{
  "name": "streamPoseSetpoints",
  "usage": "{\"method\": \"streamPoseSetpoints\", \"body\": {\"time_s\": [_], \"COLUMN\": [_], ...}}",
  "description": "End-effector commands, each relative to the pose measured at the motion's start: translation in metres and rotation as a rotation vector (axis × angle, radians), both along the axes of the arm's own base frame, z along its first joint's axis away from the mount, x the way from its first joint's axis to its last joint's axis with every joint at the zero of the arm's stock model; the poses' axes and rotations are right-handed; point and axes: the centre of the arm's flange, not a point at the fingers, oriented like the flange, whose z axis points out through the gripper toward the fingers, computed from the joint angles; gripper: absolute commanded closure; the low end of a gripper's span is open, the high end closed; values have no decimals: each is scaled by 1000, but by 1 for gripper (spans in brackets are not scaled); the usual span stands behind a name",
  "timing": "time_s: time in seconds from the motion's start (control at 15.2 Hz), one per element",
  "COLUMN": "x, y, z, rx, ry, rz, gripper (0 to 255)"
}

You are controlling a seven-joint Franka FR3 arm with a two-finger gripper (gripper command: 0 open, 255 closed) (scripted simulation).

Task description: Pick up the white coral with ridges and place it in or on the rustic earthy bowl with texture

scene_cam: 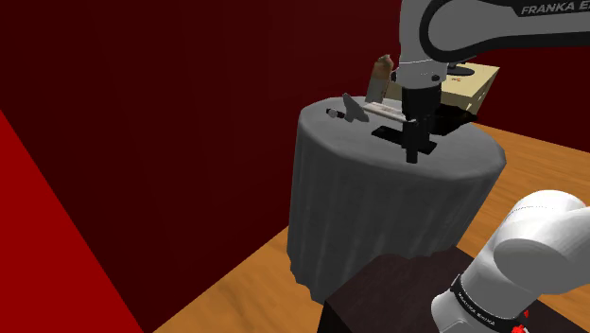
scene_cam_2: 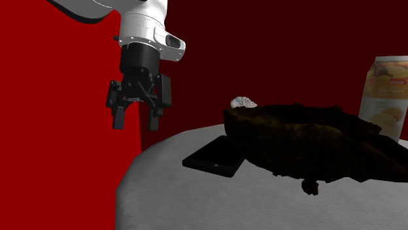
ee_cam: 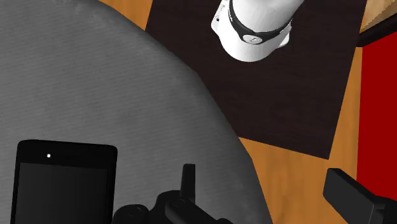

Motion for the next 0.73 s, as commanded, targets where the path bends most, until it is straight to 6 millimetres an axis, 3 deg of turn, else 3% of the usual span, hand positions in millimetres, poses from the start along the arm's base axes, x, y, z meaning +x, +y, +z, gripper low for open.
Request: {"method": "streamPoseSetpoints", "body": {"time_s": [0.0, 0.66], "x": [0, 120], "y": [0, -2], "z": [0, 13], "rx": [0, -137], "ry": [0, -97], "rz": [0, -183], "gripper": [0, 0]}}
